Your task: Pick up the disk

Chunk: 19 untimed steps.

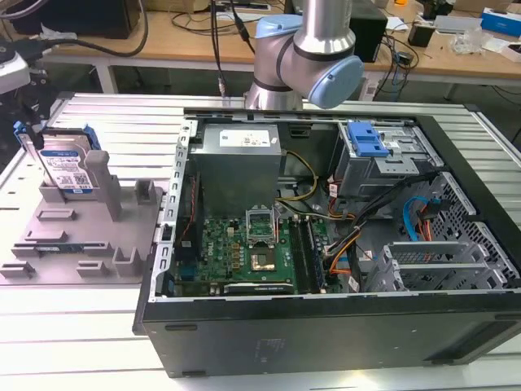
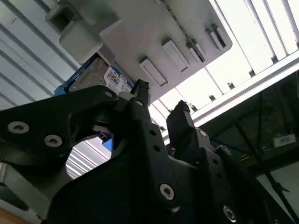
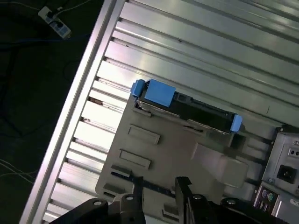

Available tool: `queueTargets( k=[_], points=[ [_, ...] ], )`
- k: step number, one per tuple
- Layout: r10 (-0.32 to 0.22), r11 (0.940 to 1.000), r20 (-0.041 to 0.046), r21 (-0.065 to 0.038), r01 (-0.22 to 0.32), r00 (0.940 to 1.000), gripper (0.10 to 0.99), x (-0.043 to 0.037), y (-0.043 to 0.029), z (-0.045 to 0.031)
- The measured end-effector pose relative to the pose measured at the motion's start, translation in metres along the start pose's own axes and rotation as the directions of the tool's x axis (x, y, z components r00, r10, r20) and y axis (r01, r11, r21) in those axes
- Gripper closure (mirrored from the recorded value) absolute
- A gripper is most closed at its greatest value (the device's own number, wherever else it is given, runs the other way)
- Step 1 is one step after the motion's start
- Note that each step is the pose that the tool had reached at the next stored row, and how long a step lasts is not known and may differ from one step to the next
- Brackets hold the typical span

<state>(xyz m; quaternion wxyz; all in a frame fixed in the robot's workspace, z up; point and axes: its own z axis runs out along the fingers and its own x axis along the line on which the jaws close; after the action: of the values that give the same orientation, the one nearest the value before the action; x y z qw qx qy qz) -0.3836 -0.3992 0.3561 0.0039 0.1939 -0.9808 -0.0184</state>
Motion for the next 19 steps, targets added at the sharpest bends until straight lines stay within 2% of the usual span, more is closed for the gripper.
queueTargets(
  k=[1,2,3,5,7,8,11,12,13,14,15,16,18,19],
  points=[
    [-0.038,0.9993,-0.0017,0.001,0.038,0.9993,0.608,0.0000,0.0000,0.0000],
    [-0.066,0.9978,-0.0031,0.001,0.066,0.9978,0.545,0.0000,-0.0001,0.0000],
    [-0.092,0.9957,-0.0051,0.004,0.092,0.9957,0.545,0.0000,0.0000,0.0000],
    [-0.113,0.9936,-0.0030,0.007,0.113,0.9936,0.545,0.0000,0.0000,0.0000],
    [-0.150,0.9886,-0.0020,0.009,0.150,0.9886,0.545,-0.0001,-0.0001,0.0001],
    [-0.185,0.9827,-0.0032,0.009,0.185,0.9827,0.545,0.0000,0.0000,0.0001],
    [-0.245,0.9695,-0.0052,0.008,0.245,0.9695,0.545,0.0000,0.0000,0.0003],
    [-0.270,0.9629,-0.0062,0.008,0.270,0.9629,0.545,0.0000,0.0000,0.0004],
    [-0.301,0.9535,-0.0074,0.008,0.301,0.9536,0.545,-0.0001,0.0000,0.0005],
    [-0.337,0.9416,-0.0088,0.007,0.337,0.9416,0.545,-0.0001,0.0000,0.0007],
    [-0.360,0.9328,-0.0097,0.007,0.360,0.9328,0.545,-0.0001,-0.0001,0.0008],
    [-0.376,0.9264,-0.0103,0.007,0.376,0.9264,0.545,-0.0001,-0.0001,0.0009],
    [-0.430,0.9029,-0.0123,0.006,0.430,0.9029,0.545,-0.0001,-0.0001,0.0012],
    [-0.446,0.8950,-0.0129,0.005,0.446,0.8950,0.545,-0.0001,-0.0001,0.0013]
  ],
)
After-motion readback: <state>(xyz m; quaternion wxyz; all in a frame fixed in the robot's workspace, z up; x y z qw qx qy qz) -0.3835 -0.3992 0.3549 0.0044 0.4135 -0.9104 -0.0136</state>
